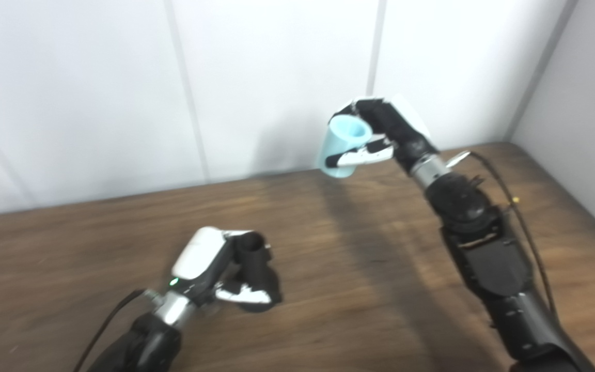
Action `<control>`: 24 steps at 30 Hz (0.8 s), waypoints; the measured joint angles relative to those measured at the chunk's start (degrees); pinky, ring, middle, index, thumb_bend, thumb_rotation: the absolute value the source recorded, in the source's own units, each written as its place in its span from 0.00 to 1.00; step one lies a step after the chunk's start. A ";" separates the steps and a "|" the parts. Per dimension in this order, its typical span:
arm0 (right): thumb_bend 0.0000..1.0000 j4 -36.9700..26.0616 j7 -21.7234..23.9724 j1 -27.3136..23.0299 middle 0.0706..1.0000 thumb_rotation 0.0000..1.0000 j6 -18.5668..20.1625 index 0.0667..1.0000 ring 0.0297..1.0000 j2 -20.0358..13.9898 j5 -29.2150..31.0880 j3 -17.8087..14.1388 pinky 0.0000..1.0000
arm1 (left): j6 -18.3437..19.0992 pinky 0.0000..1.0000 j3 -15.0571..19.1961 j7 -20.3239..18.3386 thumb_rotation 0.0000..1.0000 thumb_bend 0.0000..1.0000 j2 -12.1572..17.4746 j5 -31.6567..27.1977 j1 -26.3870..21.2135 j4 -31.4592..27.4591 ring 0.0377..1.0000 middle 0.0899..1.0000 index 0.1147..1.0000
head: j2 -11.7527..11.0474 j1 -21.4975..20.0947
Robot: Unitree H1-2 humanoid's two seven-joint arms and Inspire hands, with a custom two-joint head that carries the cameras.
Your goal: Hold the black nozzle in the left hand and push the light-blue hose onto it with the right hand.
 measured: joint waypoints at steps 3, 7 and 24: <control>0.52 -2.02 1.73 -0.19 0.46 0.00 2.49 0.43 0.45 1.48 1.40 0.67 0.38 | 0.00 0.34 0.52 -0.27 0.00 0.50 -0.23 0.39 0.03 0.34 0.38 0.39 0.44 | 0.35 1.94; 0.52 -4.36 3.93 -0.40 0.45 0.00 5.65 0.43 0.45 3.12 1.53 3.09 0.38 | 0.00 0.34 1.15 -0.23 0.00 0.50 -0.72 1.44 0.04 0.62 0.38 0.39 0.44 | 0.70 3.34; 0.52 -9.59 11.22 -3.87 0.44 0.00 11.45 0.45 0.43 5.28 -2.38 10.82 0.35 | 0.00 0.37 4.08 -1.90 0.00 0.51 -2.20 2.46 0.28 1.39 0.41 0.41 0.43 | 2.20 7.31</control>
